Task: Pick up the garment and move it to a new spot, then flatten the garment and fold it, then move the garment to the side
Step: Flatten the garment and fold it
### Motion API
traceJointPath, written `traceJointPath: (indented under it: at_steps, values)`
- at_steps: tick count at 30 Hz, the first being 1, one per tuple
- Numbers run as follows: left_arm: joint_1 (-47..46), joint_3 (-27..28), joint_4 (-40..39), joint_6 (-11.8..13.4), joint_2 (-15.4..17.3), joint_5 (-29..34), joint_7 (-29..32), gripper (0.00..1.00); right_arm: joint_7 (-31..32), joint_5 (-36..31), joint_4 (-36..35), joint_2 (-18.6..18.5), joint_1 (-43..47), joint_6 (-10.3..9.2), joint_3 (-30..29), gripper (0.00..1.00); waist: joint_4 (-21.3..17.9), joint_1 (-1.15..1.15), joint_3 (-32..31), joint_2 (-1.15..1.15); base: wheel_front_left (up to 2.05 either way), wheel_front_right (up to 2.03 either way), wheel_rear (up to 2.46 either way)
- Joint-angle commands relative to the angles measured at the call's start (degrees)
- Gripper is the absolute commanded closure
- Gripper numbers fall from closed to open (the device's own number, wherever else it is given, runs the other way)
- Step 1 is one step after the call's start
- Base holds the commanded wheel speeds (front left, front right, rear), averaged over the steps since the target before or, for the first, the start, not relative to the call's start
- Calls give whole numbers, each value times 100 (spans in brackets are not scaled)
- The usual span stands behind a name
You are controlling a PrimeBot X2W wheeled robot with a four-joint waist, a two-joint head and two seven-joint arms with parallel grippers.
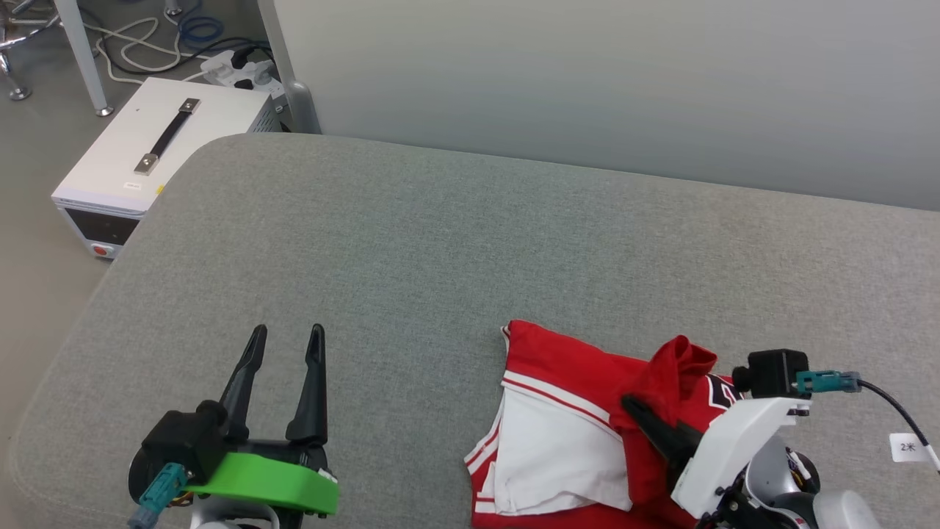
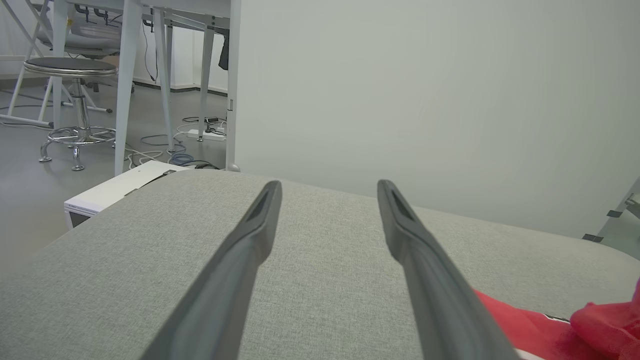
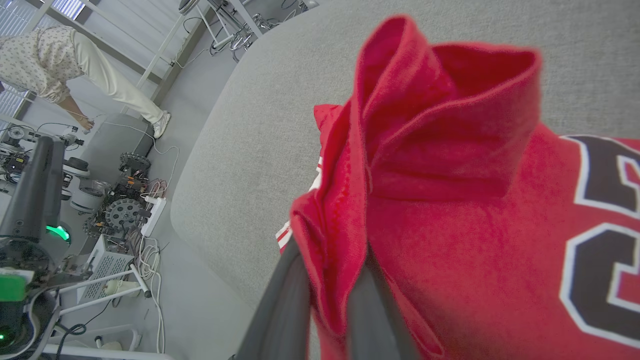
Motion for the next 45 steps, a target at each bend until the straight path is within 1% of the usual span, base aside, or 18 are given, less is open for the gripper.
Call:
traceJointPath:
  at_steps: [1, 4, 10, 18, 19, 20, 24, 28, 31, 34, 36, 37, 40, 45]
  values:
    - [-34, 8, 9, -16, 21, -29, -33, 0, -147, 63, 123, 12, -137, -4, 109, 100, 48, 0, 47, 0, 0, 0, 0]
    - [-72, -17, 27, -16, 27, -31, -33, 0, -451, 146, 498, 12, -324, -4, 376, 100, 110, 0, 98, 0, 0, 0, 0]
    - [-158, -45, 53, -16, 27, -28, -33, 0, -864, 359, 1194, 13, -665, -4, 830, 100, 238, 0, 183, 0, 0, 0, 0]
    - [-204, -65, 106, -16, 37, -56, -33, 0, -1343, 519, 2118, 13, -1074, -4, 1158, 100, 391, 0, 240, 0, 0, 0, 0]
    - [-202, -67, 109, -16, 37, -57, -33, 0, -1383, 536, 2201, 13, -1114, -4, 1205, 16, 400, 0, 240, 0, 0, 0, 0]
    - [-199, -69, 116, -16, 37, -56, -33, 0, -1400, 588, 2299, 13, -1157, -4, 1276, 0, 411, 0, 237, 0, 0, 0, 0]
    - [-188, -49, 144, -16, 34, -51, -33, 0, -1526, 926, 2373, 13, -1301, -4, 1593, 0, 420, 0, 200, 0, 0, 0, 0]
    - [-152, -15, 154, -16, 46, -43, -33, 0, -1519, 1231, 2274, 13, -1390, -4, 1952, 0, 375, 0, 112, 0, 0, 0, 0]
    - [-131, -18, 145, -16, 55, -38, -33, 0, -1542, 1416, 2169, 13, -1459, -4, 2051, 0, 315, 0, 44, 0, 0, 0, 0]
    - [-93, -13, 128, -16, 64, -36, -33, 0, -1547, 1322, 2126, 14, -1585, -4, 1974, 0, 212, 0, -3, 0, 0, 0, 0]
    - [-75, -18, 129, -16, 77, -42, -33, 0, -1547, 1029, 2099, 12, -1701, -4, 1833, 0, 130, 0, -28, 0, 0, 0, 0]
    - [-66, -15, 126, -16, 78, -46, -33, 0, -1559, 742, 2075, -24, -1781, -4, 1741, 0, 77, 0, -34, 0, 0, 0, 0]
    - [-56, -33, 119, -16, 84, -62, -33, 0, -1613, 80, 1933, -252, -1950, -4, 1519, 0, -61, 0, -36, 0, 0, 0, 0]
    - [-70, -88, 99, -16, 73, -79, -33, 0, -1926, -896, 1533, -960, -2111, -4, 1362, 0, -305, 0, -3, 0, 0, 0, 0]
